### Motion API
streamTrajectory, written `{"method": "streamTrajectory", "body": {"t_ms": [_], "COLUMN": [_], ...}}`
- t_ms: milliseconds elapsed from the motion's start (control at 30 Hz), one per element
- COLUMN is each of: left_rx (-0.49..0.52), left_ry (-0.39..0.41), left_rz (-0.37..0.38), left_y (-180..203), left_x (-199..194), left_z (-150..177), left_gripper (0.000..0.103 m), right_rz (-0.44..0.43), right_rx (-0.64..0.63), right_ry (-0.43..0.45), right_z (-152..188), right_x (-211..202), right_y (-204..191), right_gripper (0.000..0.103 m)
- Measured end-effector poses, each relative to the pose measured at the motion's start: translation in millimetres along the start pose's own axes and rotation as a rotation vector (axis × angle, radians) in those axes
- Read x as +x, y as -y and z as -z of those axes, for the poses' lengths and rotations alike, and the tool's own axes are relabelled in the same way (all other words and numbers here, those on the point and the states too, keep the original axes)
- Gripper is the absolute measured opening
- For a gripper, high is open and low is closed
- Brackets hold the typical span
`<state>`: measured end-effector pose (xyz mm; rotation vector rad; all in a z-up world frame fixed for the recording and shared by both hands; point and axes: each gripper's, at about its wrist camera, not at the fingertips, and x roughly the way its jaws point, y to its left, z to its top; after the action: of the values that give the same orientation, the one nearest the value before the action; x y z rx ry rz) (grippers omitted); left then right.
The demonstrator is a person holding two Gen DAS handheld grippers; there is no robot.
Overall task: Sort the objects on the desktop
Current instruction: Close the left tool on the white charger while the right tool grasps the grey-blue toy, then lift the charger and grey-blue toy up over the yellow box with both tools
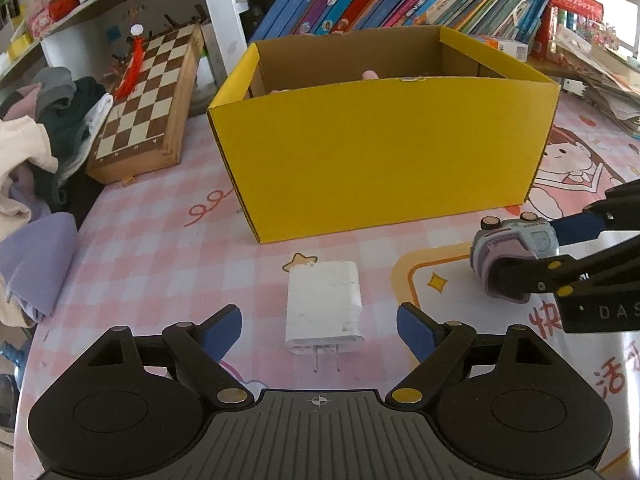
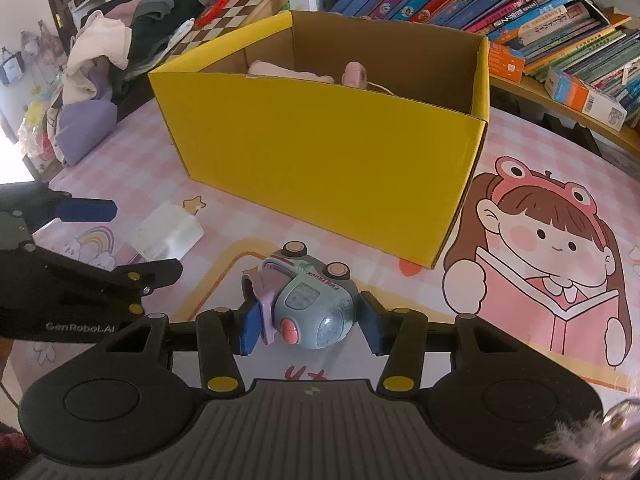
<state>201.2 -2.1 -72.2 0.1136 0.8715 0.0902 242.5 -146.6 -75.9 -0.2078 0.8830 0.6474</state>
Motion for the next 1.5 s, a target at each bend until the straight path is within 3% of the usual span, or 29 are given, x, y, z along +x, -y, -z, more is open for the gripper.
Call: {"method": "streamTrajectory", "body": {"t_ms": [233,467,633,867,1500], "left_rx": [-0.022,-0.045,-0.07,-0.035,-0.046], "left_ry": [-0.02,-0.044,-0.06,-0.05,0.001], "left_rz": [0.025,0.047,0.065,0.091,0.163], "left_y": [-4,-8,-12,-8,-12], "left_x": [11,19,22,21,-10], "left_z": [-3,-5,-4,-5,0], "left_gripper": [0.078,0.062,0.06,0.042,0.041], "right_rz": [-0.001,-0.004,-0.006,-0.001,0.026], "right_rx": [0.02,0.029,0.033,0.039,0.061], "right_ry": [-0.02,-0.023,-0.026,-0.029,-0.006], "right_z": [0,1,0,1,6], "right_x": [4,4,5,4,-11], "right_y": [3,3,4,3,-7], "right_gripper": [0.047,0.047,0.047,0.047,0.046]}}
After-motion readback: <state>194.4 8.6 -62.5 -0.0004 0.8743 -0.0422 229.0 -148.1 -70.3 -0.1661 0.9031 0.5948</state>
